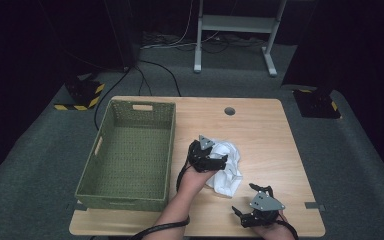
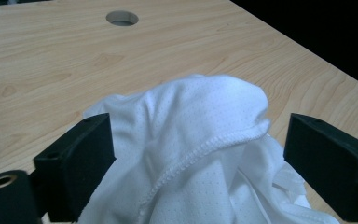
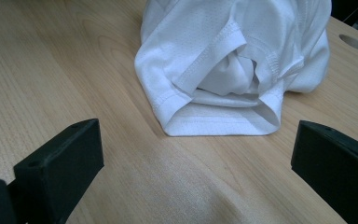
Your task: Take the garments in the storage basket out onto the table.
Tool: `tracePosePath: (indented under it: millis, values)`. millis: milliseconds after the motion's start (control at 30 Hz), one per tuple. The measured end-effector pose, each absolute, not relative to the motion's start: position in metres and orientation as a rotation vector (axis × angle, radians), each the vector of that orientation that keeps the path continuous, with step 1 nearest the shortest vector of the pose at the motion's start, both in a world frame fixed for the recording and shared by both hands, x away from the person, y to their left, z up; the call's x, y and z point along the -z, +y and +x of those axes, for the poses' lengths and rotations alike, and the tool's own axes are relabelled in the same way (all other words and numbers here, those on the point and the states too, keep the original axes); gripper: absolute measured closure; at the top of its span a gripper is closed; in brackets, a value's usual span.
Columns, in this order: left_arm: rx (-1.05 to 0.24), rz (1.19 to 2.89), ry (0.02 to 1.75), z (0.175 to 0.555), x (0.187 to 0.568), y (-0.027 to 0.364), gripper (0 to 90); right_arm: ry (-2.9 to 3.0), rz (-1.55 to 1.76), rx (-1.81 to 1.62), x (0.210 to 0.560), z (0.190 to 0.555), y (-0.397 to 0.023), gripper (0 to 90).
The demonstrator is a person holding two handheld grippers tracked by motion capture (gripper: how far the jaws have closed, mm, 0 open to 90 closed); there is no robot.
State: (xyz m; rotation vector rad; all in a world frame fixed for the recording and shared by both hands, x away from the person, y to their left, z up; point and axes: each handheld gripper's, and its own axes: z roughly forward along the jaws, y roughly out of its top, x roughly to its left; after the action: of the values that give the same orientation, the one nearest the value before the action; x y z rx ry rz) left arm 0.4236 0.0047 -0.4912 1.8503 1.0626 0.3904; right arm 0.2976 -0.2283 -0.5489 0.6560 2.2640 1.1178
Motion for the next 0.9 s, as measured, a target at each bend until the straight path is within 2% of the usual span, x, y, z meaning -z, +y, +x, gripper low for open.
tracePosePath:
  millis: [233,567,900]
  values:
    - [-0.383,1.823,1.030,0.423,0.478,0.009,1.9,2.263,0.656,-1.118,0.549,0.298,-0.228,1.7]
    - [-0.402,1.811,1.006,0.422,0.463,0.013,1.7,2.265,0.656,-1.116,0.549,0.298,-0.228,1.7]
    - [-0.409,1.803,0.985,0.414,0.464,0.015,1.7,2.264,0.657,-1.116,0.549,0.298,-0.228,1.7]
